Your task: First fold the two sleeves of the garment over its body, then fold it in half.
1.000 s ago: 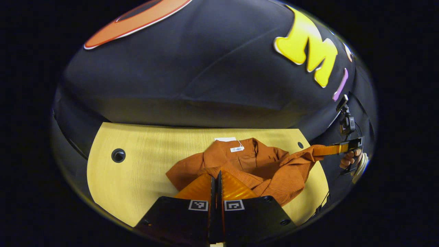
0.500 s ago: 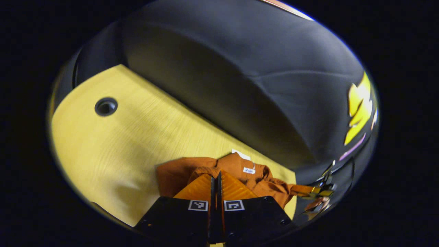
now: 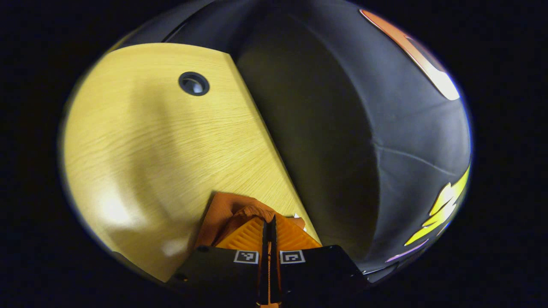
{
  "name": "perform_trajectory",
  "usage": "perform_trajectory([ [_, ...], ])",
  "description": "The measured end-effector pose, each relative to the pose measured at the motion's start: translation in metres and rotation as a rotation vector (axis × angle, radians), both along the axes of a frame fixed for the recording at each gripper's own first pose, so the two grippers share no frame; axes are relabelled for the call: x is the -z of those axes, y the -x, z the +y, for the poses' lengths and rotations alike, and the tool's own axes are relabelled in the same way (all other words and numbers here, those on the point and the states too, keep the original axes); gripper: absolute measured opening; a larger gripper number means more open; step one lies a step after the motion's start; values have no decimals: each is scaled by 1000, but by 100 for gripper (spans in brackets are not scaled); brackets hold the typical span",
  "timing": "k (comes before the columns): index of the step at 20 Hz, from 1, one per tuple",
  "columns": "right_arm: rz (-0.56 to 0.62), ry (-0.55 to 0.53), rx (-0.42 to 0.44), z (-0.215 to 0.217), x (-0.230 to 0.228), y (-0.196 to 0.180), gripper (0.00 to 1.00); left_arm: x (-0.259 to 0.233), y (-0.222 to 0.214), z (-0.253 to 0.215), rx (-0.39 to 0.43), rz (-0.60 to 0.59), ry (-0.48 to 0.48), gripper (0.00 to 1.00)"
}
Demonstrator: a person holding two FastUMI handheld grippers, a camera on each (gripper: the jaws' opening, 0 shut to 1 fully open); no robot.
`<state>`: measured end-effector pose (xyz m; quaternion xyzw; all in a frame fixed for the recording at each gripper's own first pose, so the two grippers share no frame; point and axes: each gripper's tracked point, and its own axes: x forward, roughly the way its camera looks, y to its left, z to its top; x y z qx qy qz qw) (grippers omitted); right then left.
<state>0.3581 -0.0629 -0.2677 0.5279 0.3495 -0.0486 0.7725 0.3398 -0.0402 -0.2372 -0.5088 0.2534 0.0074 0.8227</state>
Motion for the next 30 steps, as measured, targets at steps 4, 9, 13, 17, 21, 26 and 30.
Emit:
perform_trajectory([
  [4, -18, 20, -12, 3, -5, -2, 6, 1, 0, -4, -68, -3, 80, 7],
  [9, -51, 82, -44, 4, -23, -2, 7, -14, -3, -4, -36, -33, 70, 16],
  [13, -91, 59, -56, 10, -39, -5, 14, -24, -4, -9, -10, -37, 70, 77],
  [17, -137, 92, -72, 10, -57, -3, 30, -33, -1, -9, 16, -37, 42, 89],
  [21, -164, 213, -73, 2, -71, -5, 49, -47, 19, -5, 32, -10, -15, 96],
  [26, -208, 251, -82, -4, -109, 1, 61, -90, 63, 1, 86, -40, -119, 97],
  [30, -280, 304, -104, -6, -162, 30, 71, -140, 103, 10, 131, -128, -336, 97],
])
